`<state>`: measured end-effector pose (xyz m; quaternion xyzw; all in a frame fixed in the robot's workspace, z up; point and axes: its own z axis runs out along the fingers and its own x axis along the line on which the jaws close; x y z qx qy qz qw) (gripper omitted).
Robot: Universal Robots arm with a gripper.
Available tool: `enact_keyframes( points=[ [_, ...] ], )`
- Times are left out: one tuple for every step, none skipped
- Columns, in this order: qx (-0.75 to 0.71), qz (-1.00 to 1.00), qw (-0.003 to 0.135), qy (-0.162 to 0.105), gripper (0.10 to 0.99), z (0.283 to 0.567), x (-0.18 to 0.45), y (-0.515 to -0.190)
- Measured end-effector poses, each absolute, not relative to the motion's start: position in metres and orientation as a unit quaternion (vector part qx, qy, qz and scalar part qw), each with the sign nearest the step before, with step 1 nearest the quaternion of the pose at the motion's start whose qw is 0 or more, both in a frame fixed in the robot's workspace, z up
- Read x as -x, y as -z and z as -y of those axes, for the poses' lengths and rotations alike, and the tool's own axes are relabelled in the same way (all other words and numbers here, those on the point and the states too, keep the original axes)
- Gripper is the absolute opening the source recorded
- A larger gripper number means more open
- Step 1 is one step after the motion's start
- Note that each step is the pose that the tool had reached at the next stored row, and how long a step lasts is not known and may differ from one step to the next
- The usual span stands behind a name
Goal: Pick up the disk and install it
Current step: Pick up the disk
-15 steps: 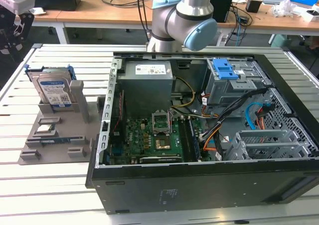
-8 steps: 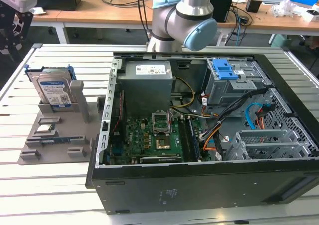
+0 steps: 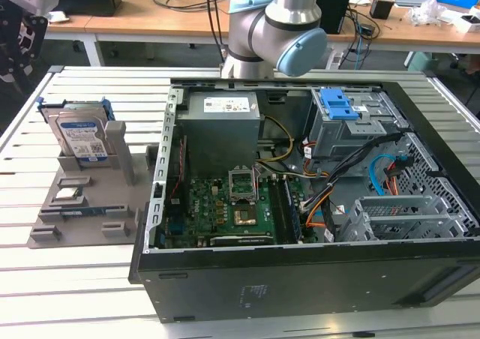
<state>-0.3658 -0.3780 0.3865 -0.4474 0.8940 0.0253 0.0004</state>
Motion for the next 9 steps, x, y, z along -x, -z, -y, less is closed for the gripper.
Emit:
enact_keyframes(
  points=[
    [0.456, -0.889, 0.0, -0.025, 0.106, 0.3779, 0.3658, -0.3864],
    [0.465, -0.885, 0.0, -0.025, 0.106, 0.3779, 0.3658, -0.3865],
    [0.474, -0.88, 0.0, -0.025, 0.106, 0.3779, 0.3658, -0.3864],
    [0.479, -0.878, -0.001, -0.025, 0.106, 0.3779, 0.3658, -0.3865],
    [0.483, -0.875, -0.001, -0.025, 0.106, 0.3779, 0.3658, -0.3865],
    [0.488, -0.872, -0.001, -0.025, 0.106, 0.378, 0.3658, -0.3865],
    [0.493, -0.87, -0.001, -0.025, 0.106, 0.3779, 0.3658, -0.3865],
    [0.498, -0.867, -0.001, -0.025, 0.106, 0.3779, 0.3658, -0.3865],
    [0.501, -0.865, -0.001, -0.025, 0.106, 0.3779, 0.3658, -0.3865]
  ],
)
